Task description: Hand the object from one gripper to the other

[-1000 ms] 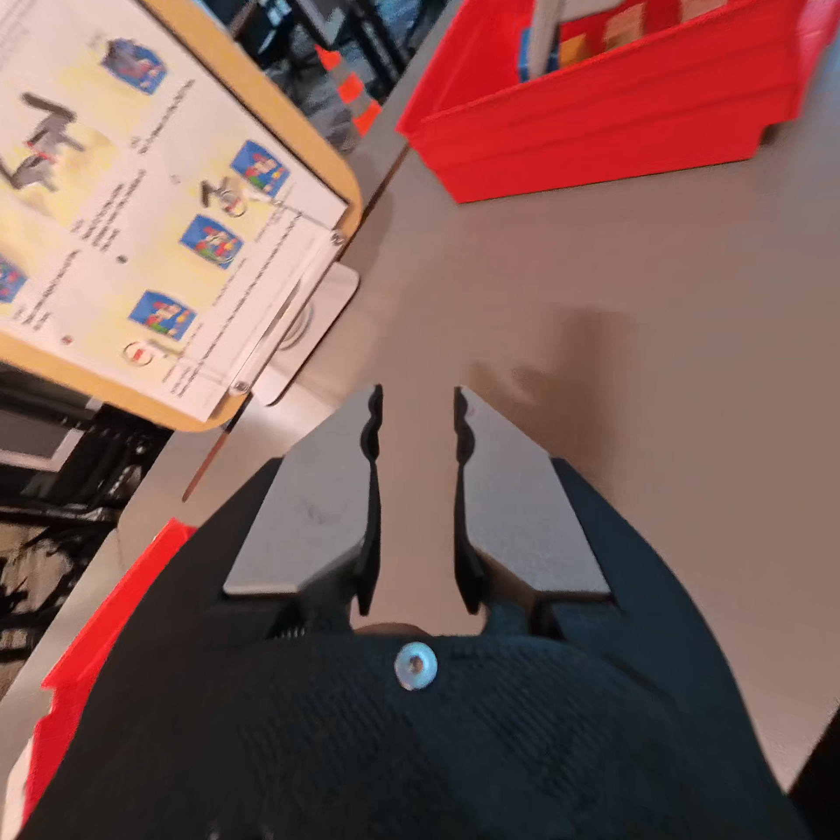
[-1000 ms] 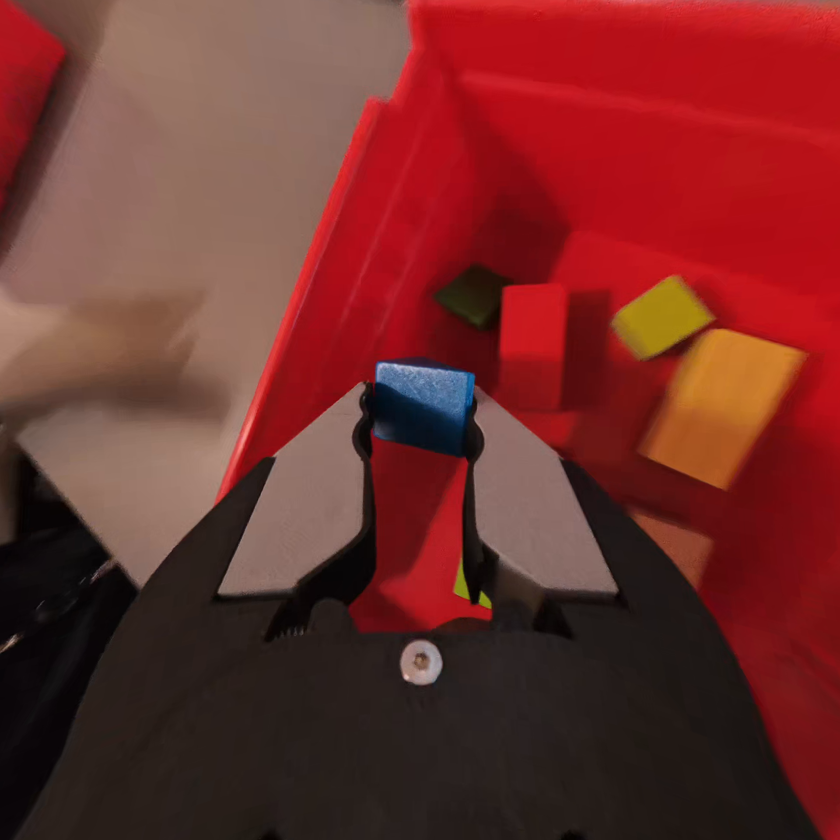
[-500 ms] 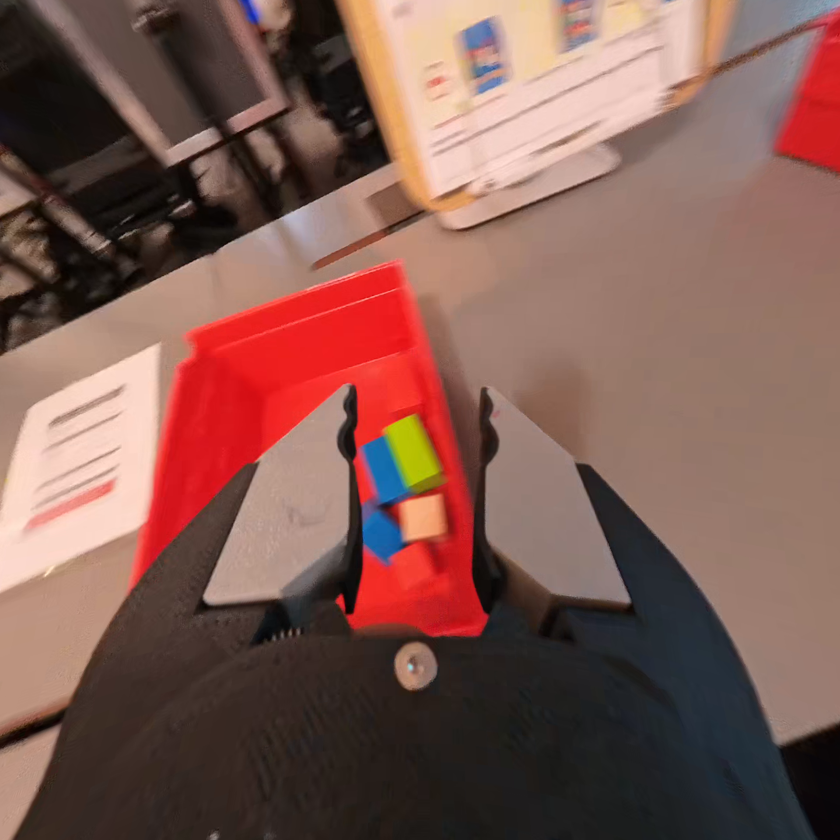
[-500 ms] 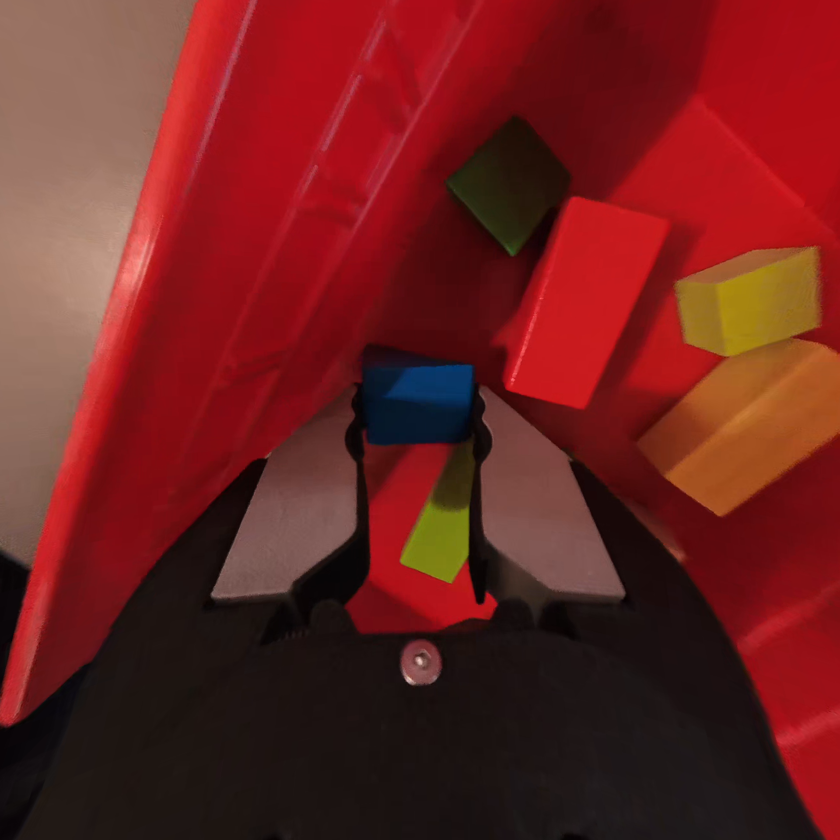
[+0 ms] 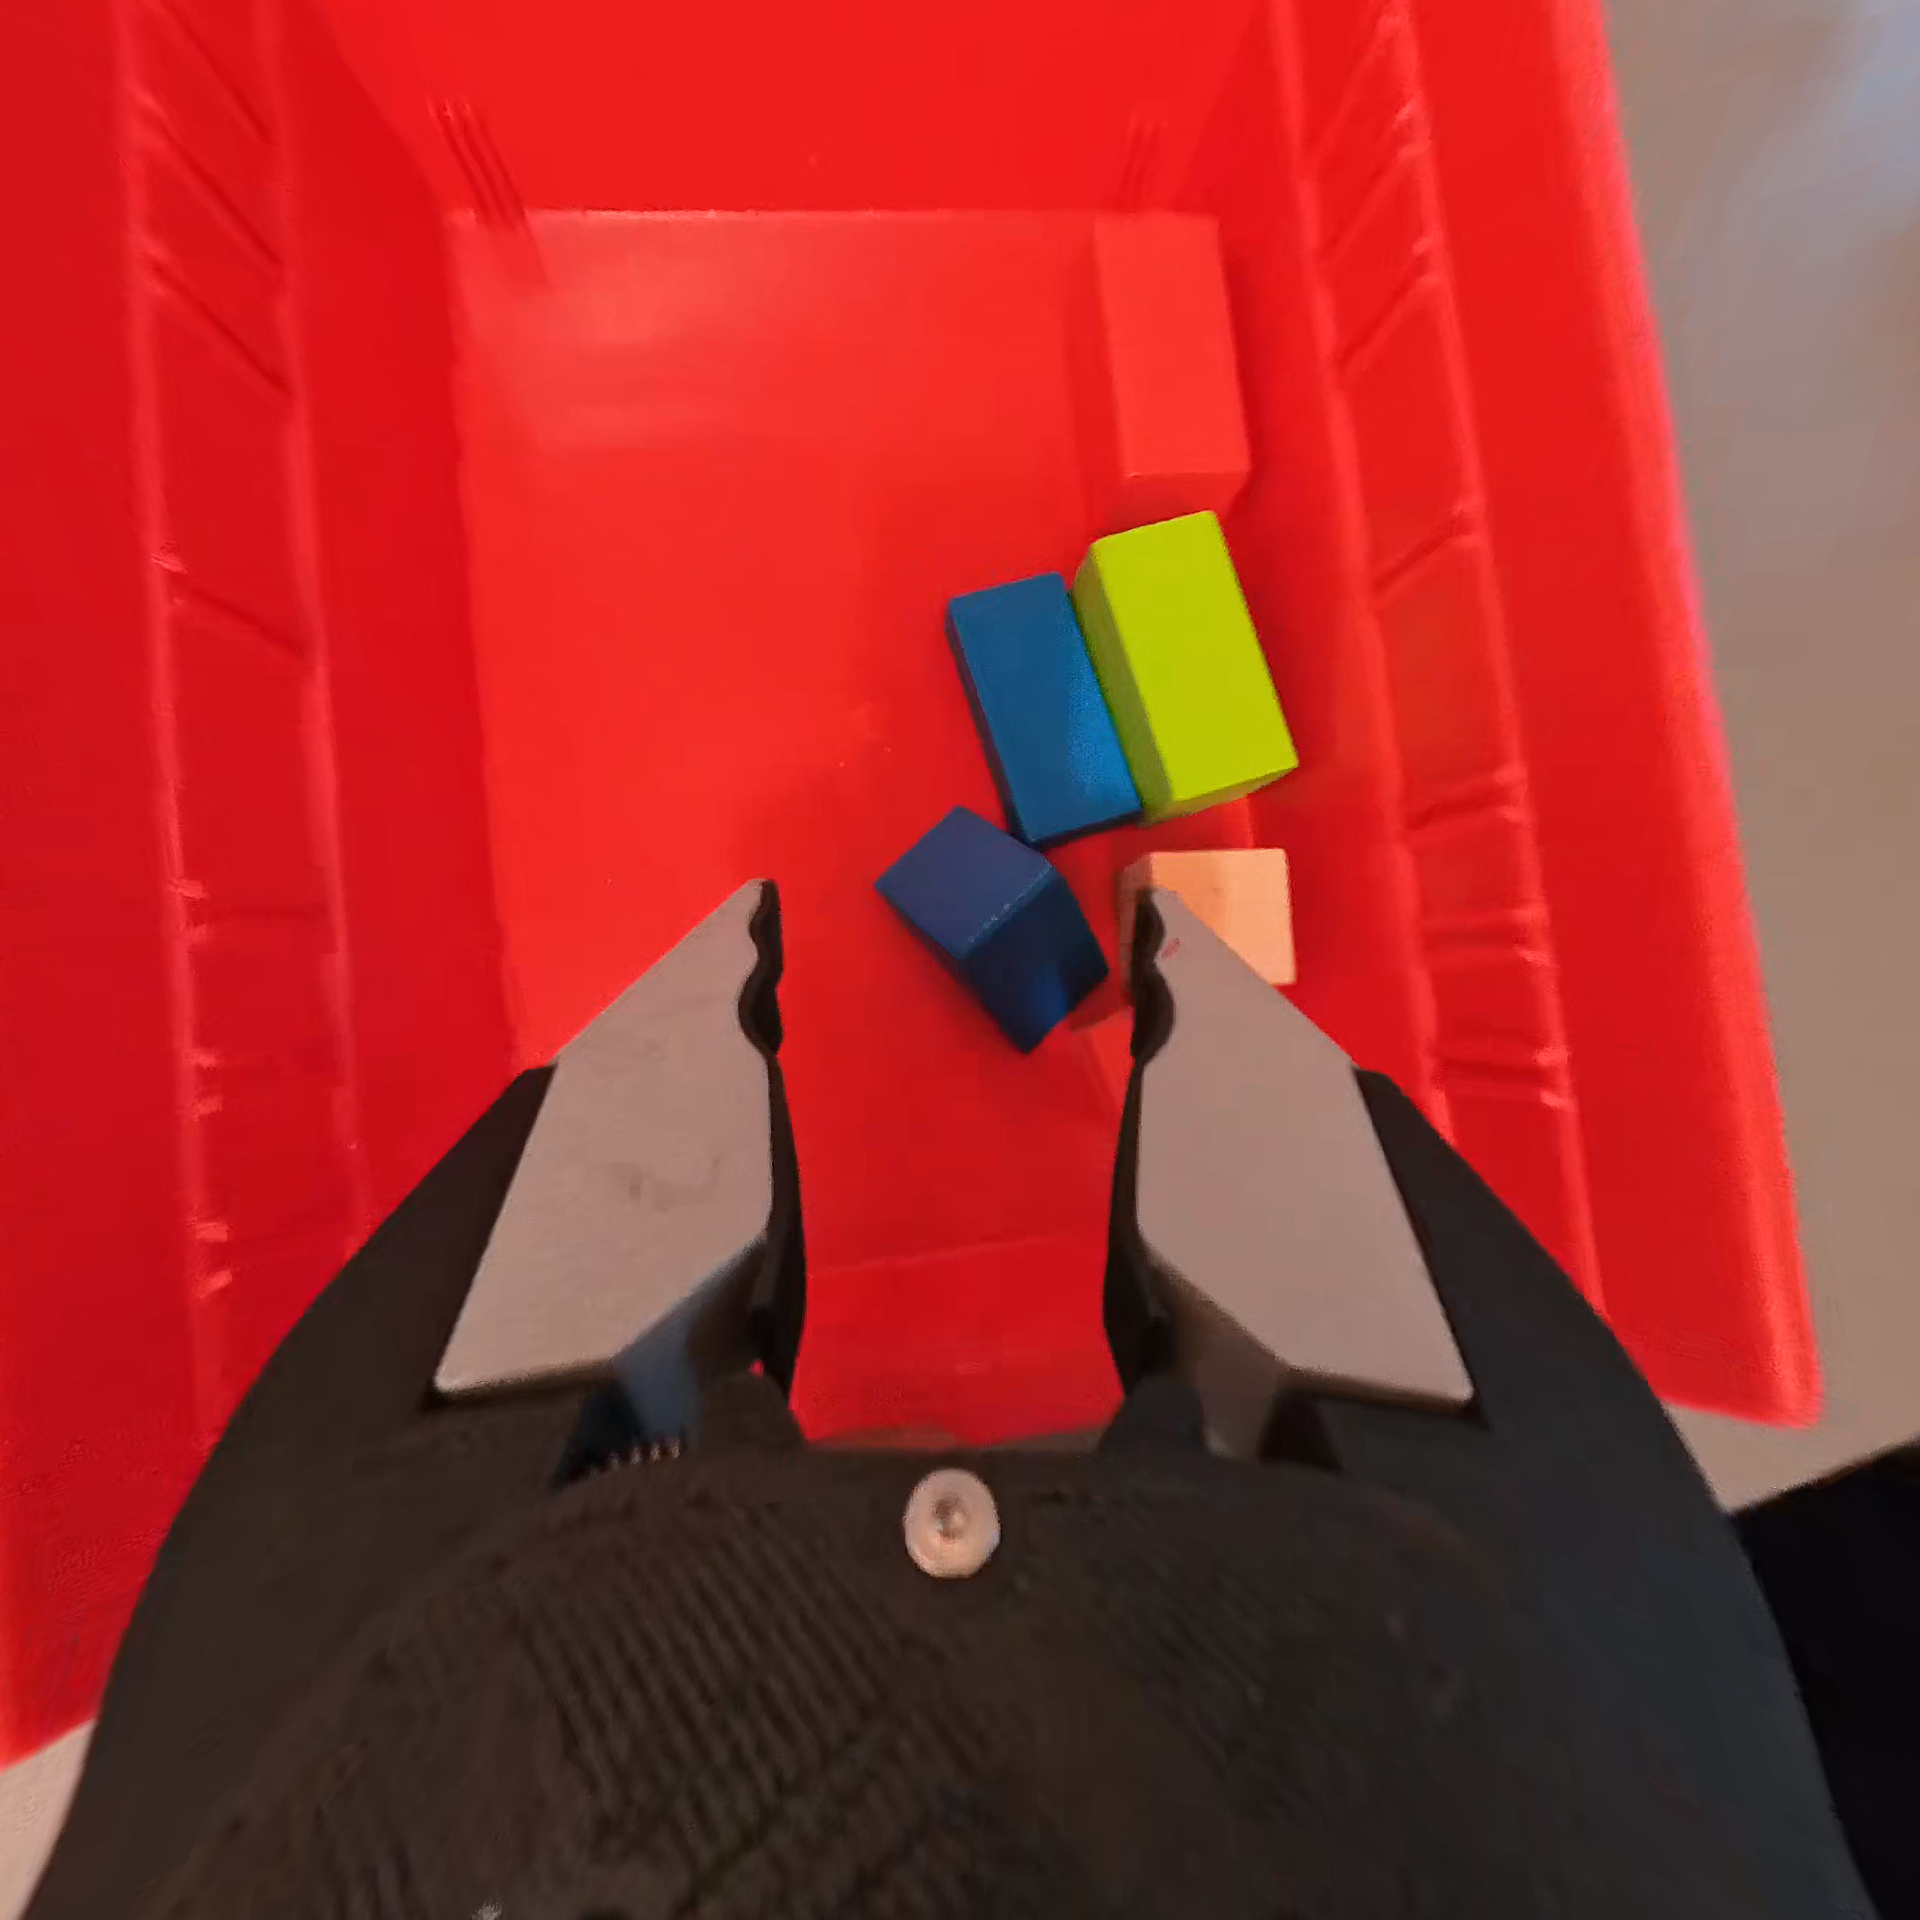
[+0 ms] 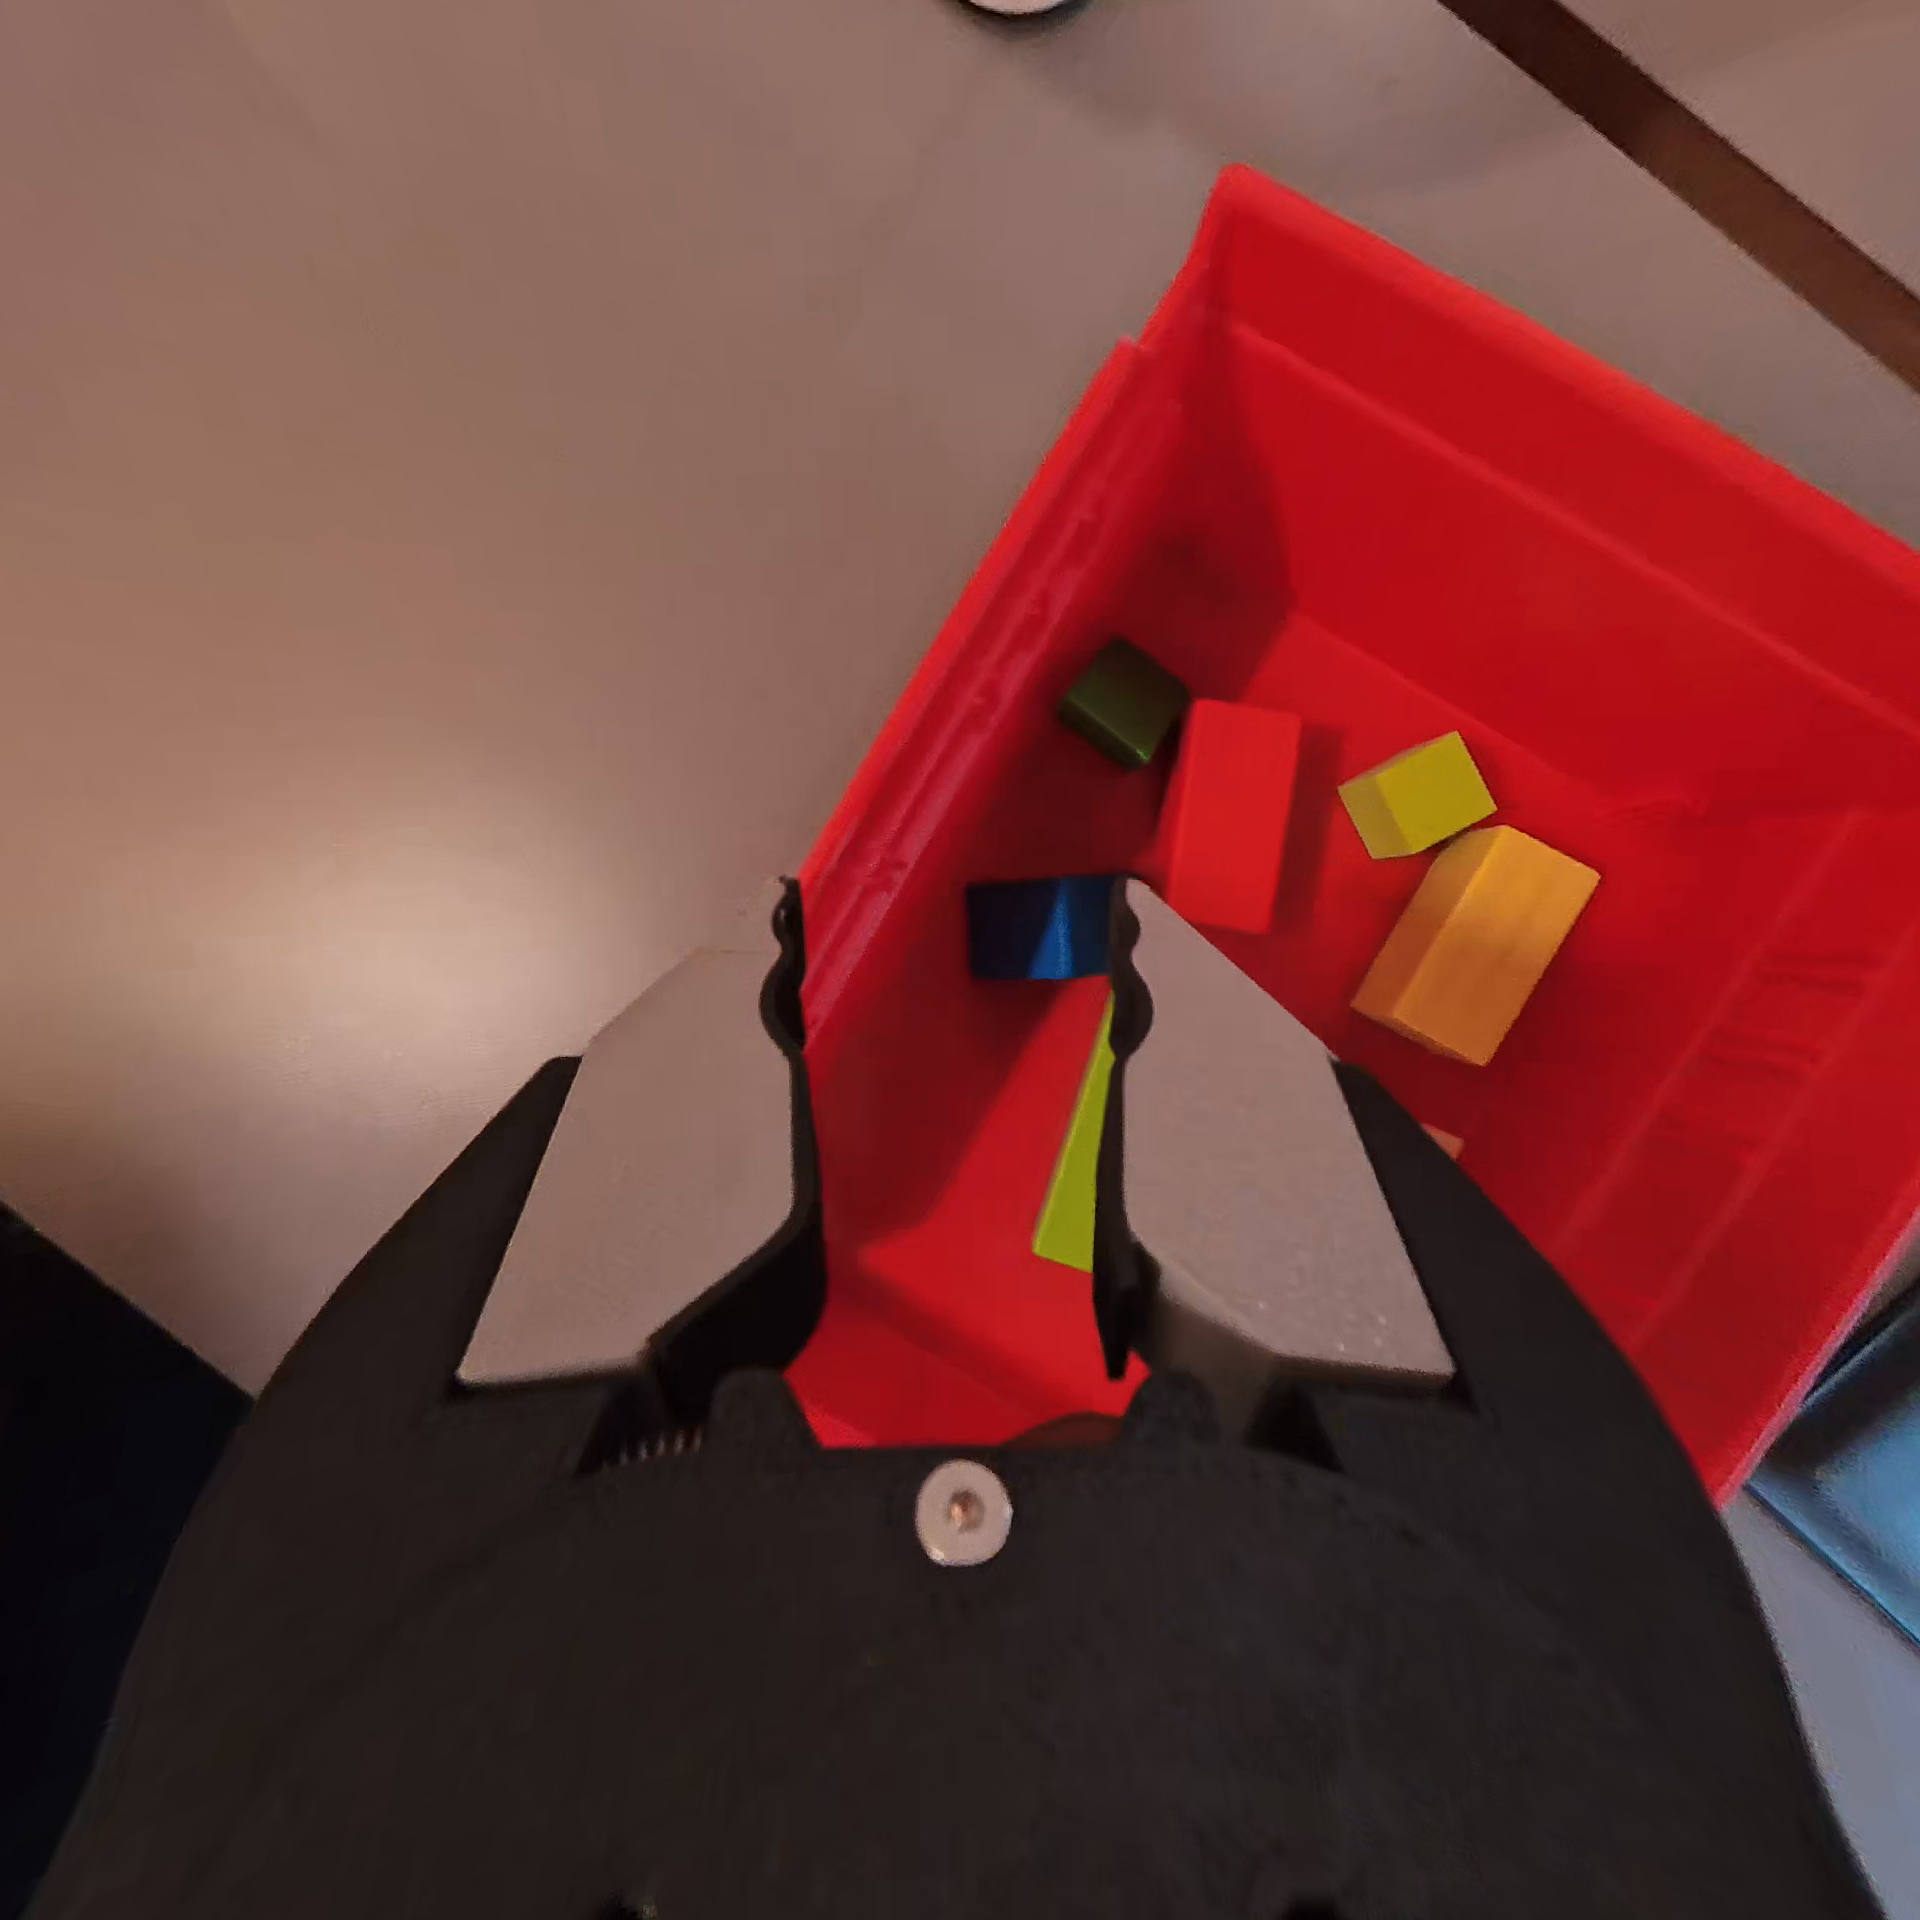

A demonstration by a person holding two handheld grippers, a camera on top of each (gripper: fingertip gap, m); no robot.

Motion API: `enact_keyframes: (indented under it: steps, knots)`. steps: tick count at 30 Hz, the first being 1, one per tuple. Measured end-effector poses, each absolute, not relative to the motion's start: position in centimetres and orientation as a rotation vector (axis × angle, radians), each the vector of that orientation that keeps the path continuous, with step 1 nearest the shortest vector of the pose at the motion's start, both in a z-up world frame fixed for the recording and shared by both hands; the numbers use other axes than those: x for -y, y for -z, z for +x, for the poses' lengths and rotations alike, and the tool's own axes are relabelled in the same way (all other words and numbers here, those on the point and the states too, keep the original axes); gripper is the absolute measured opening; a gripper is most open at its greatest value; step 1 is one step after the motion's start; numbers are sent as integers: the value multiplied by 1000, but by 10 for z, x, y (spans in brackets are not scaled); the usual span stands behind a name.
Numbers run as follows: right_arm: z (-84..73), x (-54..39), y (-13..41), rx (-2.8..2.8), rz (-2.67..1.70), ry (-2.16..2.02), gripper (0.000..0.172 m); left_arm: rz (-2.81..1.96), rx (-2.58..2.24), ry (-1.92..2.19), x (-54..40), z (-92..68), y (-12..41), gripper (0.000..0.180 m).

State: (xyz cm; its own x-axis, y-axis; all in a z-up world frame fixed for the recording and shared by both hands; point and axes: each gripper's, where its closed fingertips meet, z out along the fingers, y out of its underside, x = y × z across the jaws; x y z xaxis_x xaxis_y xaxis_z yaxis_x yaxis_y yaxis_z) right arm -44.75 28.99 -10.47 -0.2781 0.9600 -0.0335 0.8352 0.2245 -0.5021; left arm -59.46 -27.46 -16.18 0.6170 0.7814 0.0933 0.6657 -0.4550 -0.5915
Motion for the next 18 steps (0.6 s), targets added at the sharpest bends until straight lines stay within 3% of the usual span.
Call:
enact_keyframes:
  steps: [4,7,11,18]
  knots:
    - [-441,-276,99,2233,-1619,-594,55,-2348,1177,-288,276,-595,187,64]
    - [-439,-268,98,2248,-1578,-602,55,-2404,1211,-276,282,-596,198,77]
    - [-431,-263,98,2265,-1530,-621,55,-2441,1291,-313,305,-605,194,68]
    - [-414,-262,96,2245,-1461,-705,54,-2406,1336,-225,306,-598,190,68]
